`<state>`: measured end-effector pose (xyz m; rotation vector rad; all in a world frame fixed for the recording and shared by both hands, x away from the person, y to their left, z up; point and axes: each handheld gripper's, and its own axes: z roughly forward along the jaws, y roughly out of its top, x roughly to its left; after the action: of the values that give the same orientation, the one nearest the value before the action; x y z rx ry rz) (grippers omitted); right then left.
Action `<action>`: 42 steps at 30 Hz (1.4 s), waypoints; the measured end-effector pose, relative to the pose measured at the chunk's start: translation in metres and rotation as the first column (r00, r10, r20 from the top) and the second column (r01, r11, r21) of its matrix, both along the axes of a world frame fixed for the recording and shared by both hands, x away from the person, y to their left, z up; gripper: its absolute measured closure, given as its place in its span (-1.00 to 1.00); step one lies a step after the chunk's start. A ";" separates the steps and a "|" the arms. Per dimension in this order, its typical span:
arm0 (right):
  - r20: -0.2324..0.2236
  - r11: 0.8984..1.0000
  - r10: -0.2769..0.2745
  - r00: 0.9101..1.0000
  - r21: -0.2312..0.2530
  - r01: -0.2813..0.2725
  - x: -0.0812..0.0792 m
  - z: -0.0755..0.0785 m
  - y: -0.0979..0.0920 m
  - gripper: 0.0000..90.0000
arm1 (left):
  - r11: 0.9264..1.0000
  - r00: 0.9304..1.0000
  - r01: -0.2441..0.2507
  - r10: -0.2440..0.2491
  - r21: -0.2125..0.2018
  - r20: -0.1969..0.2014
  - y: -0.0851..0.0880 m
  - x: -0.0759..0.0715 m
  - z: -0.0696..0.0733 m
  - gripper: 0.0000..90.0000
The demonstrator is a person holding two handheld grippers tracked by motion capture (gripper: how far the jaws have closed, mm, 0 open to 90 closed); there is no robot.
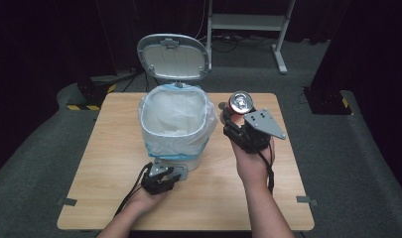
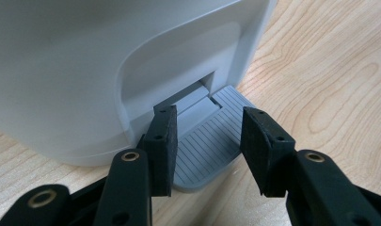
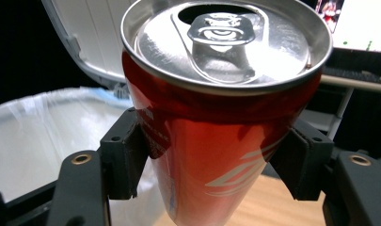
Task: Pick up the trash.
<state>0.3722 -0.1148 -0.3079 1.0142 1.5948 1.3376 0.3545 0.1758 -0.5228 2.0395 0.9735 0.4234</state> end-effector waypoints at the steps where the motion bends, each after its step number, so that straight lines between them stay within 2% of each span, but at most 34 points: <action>1: 0.009 1.000 0.002 1.000 -0.001 -0.002 0.000 0.004 0.001 -0.25 | 1.000 1.000 0.000 0.000 0.000 0.000 0.000 0.000 0.000 0.25; 11: 0.059 1.000 0.021 0.998 -0.001 -0.021 -0.003 0.033 0.005 -0.24 | 1.000 1.000 0.000 0.000 -0.001 -0.001 0.000 0.000 0.000 0.25; 14: 0.069 0.999 0.032 0.997 0.024 -0.034 -0.002 0.037 0.005 -0.24 | 1.000 1.000 0.000 0.000 0.000 0.000 0.000 0.000 0.000 0.25; 17: 0.069 0.998 0.043 0.997 0.042 -0.046 -0.001 0.039 0.007 -0.24 | 1.000 1.000 -0.001 0.001 0.003 0.002 0.000 0.000 0.000 0.25; 25: 0.061 0.996 0.077 0.995 0.032 -0.079 0.006 0.040 0.023 -0.25 | 1.000 1.000 0.000 0.000 0.000 0.000 0.000 0.000 0.000 0.25; 36: 0.060 0.990 0.140 0.988 0.007 -0.141 0.011 0.043 0.055 -0.25 | 1.000 1.000 0.003 -0.003 0.003 0.002 0.000 0.000 0.000 0.23; 42: 0.051 0.985 0.168 0.984 0.025 -0.169 0.015 0.047 0.064 -0.25 | 1.000 1.000 0.003 -0.003 -0.002 -0.002 0.000 0.000 0.000 0.23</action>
<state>0.3869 -0.0509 -0.2614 0.8726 1.6585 1.4922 0.3545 0.1758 -0.5228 2.0400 0.9711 0.4185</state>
